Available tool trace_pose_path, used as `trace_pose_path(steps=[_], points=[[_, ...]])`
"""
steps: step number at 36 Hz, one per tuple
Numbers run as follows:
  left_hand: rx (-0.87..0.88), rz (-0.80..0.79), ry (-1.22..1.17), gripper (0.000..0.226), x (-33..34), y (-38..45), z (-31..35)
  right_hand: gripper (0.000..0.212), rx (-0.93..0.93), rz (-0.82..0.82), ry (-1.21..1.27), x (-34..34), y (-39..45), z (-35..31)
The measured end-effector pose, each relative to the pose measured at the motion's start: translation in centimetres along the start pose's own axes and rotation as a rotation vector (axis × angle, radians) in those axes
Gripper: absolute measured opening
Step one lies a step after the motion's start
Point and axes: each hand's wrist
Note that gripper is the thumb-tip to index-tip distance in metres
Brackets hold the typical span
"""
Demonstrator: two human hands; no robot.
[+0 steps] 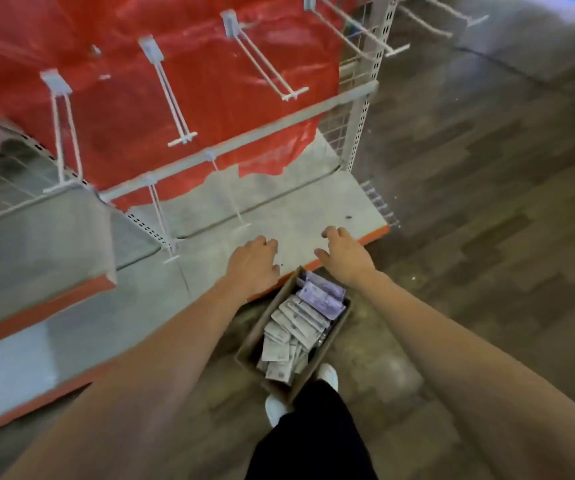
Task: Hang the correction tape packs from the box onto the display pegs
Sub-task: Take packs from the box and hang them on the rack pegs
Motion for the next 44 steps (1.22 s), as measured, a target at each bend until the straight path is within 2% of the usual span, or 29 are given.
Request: trace_pose_path(steps=[4,8,20,25,32,35,37,42,44], points=[[-0.021,-0.119,-0.005,0.038,5.3,1.3,0.3,0.040,0.074,-0.090,0.069,5.2,0.0,3.9],[-0.067,-0.232,-0.034,0.035,10.3,3.3,0.4,0.048,0.155,-0.163,0.099,10.0,0.5,7.8],[-0.175,-0.402,-0.217,0.032,29.1,9.6,1.5,0.042,0.328,-0.265,0.225,23.2,5.6,18.5],[-0.299,-0.403,-0.359,0.036,36.5,14.4,3.0,0.042,0.364,-0.256,0.217,29.0,8.4,22.9],[-0.389,-0.408,-0.569,0.042,45.6,20.5,6.0,0.044,0.384,-0.231,0.122,35.1,12.3,28.9],[-0.482,-0.412,-0.731,0.048,48.6,21.7,6.5,0.043,0.375,-0.213,0.101,36.4,12.9,30.2],[-0.574,-0.405,-0.874,0.061,49.7,22.3,6.8,0.043,0.372,-0.203,0.096,36.8,13.1,30.7],[-0.778,-0.392,-1.306,0.072,49.6,23.2,7.9,0.040,0.365,-0.186,0.102,36.9,13.2,31.1],[-0.814,-0.394,-1.408,0.073,49.5,23.4,8.2,0.039,0.364,-0.182,0.098,36.8,13.2,31.1]])
Point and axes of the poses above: each hand's wrist, its own y-axis towards the middle knuckle, its own x-axis out of the palm, z = x × y, and after that the axes turned 8 degrees about y, right-handed
